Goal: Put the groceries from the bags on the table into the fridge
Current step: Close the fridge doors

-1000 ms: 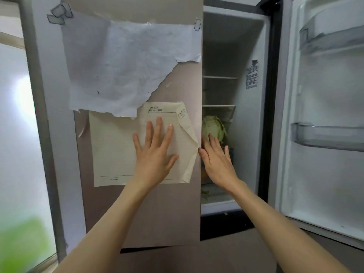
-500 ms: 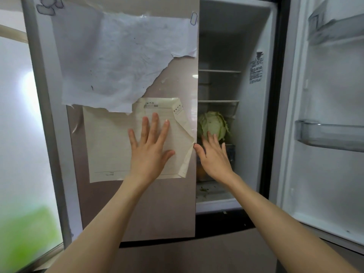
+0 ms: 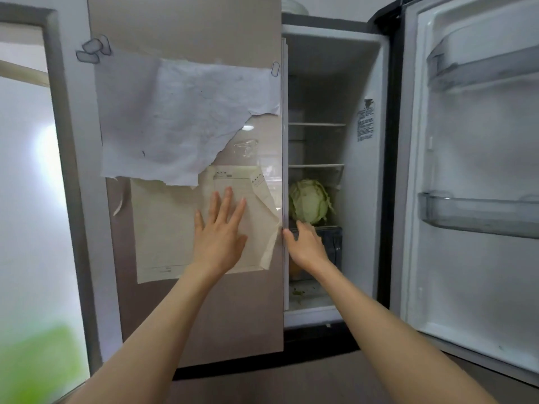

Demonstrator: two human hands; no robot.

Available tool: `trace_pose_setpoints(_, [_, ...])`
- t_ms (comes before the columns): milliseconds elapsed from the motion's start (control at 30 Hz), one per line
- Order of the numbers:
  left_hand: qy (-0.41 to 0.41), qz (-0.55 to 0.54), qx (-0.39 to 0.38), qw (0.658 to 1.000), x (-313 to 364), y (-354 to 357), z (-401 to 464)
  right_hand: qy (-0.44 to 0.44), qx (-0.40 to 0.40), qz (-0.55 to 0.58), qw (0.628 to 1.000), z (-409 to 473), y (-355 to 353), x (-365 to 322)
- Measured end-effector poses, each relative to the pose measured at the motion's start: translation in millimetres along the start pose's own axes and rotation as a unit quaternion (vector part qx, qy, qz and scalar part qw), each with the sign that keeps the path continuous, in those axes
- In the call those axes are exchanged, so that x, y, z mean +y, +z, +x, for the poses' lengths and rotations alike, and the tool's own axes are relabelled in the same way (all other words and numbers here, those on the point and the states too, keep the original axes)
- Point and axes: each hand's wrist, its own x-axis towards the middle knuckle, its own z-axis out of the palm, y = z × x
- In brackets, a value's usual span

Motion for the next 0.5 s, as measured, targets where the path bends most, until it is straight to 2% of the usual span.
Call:
trace_pose_setpoints(67, [0.003, -0.031, 0.009, 0.999, 4, -5, -3, -0.024, 0.024, -0.036, 0.999, -10, -12, 9])
trace_pose_setpoints(133, [0.02, -0.074, 0.053, 0.996, 14, -6, -7, -0.071, 0.067, -0.077, 0.992, -21, -33, 17])
trace_pose_setpoints(267, [0.107, -0.156, 0.12, 0.975, 60, 1, -13, -0.157, 0.154, -0.197, 0.955, -52, -89, 39])
trace_pose_setpoints(367, [0.151, -0.216, 0.102, 0.959, 114, 5, -10, -0.183, 0.222, -0.277, 0.917, -71, -135, 65])
trace_pose_setpoints(500, [0.222, -0.256, 0.072, 0.938, 189, 6, -3, -0.167, 0.283, -0.336, 0.883, -89, -194, 95])
